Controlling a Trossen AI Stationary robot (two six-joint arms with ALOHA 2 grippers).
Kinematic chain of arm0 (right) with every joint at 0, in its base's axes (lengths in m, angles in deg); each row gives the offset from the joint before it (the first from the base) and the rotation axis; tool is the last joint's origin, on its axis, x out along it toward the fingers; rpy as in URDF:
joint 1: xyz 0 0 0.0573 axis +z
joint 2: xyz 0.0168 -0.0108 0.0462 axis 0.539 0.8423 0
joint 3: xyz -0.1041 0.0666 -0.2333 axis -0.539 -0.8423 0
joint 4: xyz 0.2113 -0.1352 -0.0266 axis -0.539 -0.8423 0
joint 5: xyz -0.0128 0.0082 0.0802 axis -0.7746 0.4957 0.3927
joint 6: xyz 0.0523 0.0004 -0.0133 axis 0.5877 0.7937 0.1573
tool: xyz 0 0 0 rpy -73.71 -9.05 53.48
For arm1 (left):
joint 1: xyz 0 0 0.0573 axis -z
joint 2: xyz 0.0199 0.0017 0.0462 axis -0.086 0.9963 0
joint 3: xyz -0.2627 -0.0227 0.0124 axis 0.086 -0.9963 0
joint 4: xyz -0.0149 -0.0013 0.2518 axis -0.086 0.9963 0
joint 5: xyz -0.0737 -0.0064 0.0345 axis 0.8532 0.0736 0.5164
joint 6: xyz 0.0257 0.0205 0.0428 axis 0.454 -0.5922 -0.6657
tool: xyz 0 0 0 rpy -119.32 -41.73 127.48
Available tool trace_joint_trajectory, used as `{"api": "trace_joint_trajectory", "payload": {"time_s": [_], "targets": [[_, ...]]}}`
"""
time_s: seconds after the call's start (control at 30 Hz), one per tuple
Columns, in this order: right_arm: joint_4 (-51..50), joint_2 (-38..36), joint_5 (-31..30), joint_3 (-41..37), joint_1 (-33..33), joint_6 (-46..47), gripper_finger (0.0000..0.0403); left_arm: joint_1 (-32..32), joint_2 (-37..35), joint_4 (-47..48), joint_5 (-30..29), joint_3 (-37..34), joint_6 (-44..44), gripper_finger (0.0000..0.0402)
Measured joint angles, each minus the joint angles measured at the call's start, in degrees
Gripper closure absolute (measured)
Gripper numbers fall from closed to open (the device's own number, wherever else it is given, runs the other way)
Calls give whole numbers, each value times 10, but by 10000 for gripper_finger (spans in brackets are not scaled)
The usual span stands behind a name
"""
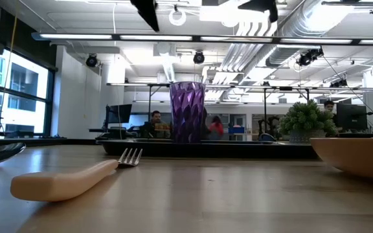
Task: Pick and place plate/cup/fork/spoon on tray
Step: Put the purple glass on the top left of the black serving tray
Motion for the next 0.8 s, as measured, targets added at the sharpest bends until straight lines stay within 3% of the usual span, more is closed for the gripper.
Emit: {"api": "trace_joint_trajectory", "payload": {"time_s": [0.13,0.27,0.57,0.8], "targets": [[17,29,0,18,-9,3,207,-15,-35,0,0,0,24,255],[-27,76,5,88,-16,-17,206,-27,-65,0,0,0,53,255],[-324,240,13,314,-31,-27,206,-33,-112,3,0,0,85,255],[-465,345,63,421,-20,-24,206,-33,-130,5,0,-33,119,255]]}}
